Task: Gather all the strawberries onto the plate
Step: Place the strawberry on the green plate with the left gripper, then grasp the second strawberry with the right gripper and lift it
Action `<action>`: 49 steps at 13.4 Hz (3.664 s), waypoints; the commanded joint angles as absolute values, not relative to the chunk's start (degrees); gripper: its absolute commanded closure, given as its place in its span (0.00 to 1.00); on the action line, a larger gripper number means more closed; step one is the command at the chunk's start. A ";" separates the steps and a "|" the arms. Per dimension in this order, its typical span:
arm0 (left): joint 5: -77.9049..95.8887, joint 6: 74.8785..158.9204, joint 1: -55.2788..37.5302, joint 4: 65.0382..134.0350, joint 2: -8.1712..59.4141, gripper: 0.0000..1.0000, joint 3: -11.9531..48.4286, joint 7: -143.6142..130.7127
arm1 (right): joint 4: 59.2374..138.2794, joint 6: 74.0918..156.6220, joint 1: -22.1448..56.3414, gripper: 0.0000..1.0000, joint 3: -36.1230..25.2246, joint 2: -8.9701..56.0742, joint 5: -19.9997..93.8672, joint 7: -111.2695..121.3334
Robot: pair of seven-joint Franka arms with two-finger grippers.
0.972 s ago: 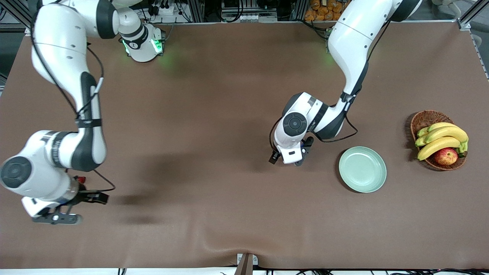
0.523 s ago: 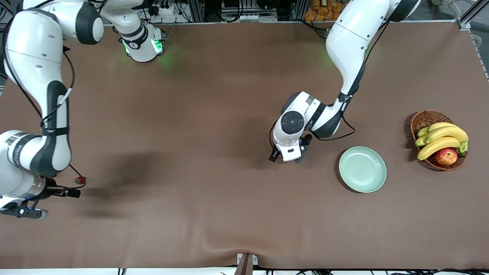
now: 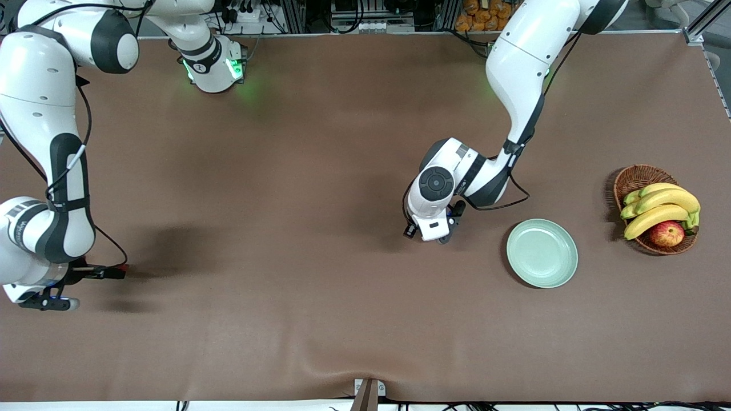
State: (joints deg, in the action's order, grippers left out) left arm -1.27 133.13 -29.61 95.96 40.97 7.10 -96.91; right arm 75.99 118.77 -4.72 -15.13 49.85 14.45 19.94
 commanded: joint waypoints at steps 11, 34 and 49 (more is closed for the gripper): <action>-5.78 115.58 -14.18 95.62 32.70 1.00 6.15 -63.78 | 77.17 121.29 -6.24 0.00 -13.89 51.68 15.12 27.42; -8.79 115.07 2.11 94.83 22.70 0.00 10.28 -33.49 | 73.49 120.76 10.70 1.00 -13.45 48.52 15.38 30.76; -8.17 88.95 2.20 77.00 15.73 0.00 10.72 -15.21 | 71.45 132.78 33.99 1.00 0.97 48.25 14.24 30.50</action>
